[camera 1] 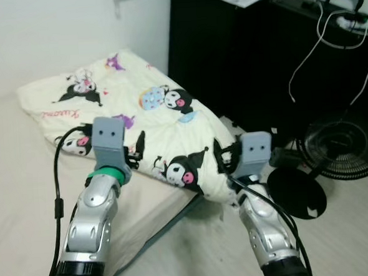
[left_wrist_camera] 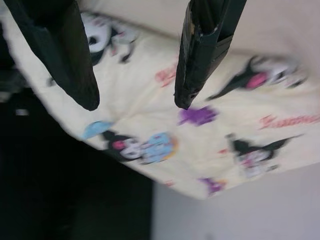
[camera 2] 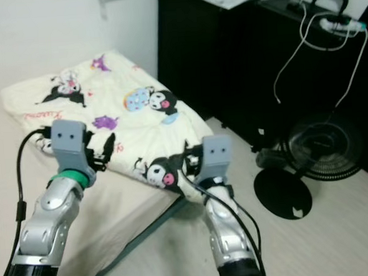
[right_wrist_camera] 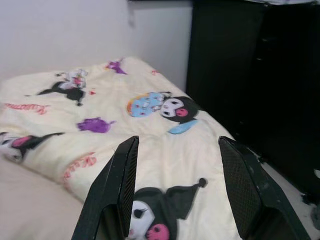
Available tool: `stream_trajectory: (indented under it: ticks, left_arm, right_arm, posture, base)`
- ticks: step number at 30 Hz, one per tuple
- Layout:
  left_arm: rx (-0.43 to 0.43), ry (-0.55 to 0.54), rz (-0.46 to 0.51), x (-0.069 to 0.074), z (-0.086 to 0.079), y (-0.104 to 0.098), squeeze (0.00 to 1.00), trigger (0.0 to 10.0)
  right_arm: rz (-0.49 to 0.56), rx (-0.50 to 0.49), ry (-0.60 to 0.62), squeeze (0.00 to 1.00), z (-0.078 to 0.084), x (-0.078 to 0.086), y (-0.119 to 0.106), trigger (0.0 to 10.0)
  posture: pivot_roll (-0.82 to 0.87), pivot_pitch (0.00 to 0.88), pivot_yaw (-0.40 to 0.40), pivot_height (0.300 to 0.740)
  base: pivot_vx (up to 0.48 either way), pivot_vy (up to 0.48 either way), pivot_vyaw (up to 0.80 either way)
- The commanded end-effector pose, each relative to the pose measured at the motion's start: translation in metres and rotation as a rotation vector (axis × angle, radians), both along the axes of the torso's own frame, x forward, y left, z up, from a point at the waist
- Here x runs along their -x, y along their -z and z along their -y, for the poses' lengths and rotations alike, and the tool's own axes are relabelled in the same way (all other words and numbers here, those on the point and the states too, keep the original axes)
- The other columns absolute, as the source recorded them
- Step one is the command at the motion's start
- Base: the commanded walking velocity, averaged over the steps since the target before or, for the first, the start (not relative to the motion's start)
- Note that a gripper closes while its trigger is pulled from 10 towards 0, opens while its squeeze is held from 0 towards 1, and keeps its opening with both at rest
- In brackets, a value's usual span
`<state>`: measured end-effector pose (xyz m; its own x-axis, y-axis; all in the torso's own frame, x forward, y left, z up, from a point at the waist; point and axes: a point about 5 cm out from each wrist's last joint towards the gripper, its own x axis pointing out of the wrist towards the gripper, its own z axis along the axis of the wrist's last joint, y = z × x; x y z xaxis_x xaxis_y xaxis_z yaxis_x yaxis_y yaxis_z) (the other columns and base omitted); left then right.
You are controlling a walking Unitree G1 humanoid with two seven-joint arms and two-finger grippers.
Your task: Clean up the room
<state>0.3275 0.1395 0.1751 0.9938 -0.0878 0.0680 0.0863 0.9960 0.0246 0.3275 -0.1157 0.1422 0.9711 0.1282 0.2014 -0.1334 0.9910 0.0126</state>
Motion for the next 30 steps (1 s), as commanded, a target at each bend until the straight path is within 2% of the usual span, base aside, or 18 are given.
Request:
stream_trajectory:
  ticks: [1, 30]
  left_arm:
    - [-0.002, 0.003, -0.025, 0.0000, 0.0019, 0.0041, 0.00, 10.0]
    - [-0.025, -0.014, -0.033, 0.0006, 0.0021, 0.0084, 0.00, 10.0]
  right_arm:
    - [-0.019, -0.002, 0.015, 0.00, 0.0046, 0.0009, 0.0048, 10.0]
    - [-0.010, 0.011, 0.006, 0.00, 0.0034, 0.0026, 0.0042, 10.0]
  posture:
    - [0.01, 0.055, 0.006, 0.740]
    - [0.01, 0.062, 0.001, 0.740]
  base:
    - [0.000, 0.000, 0.00]
    - [0.000, 0.000, 0.00]
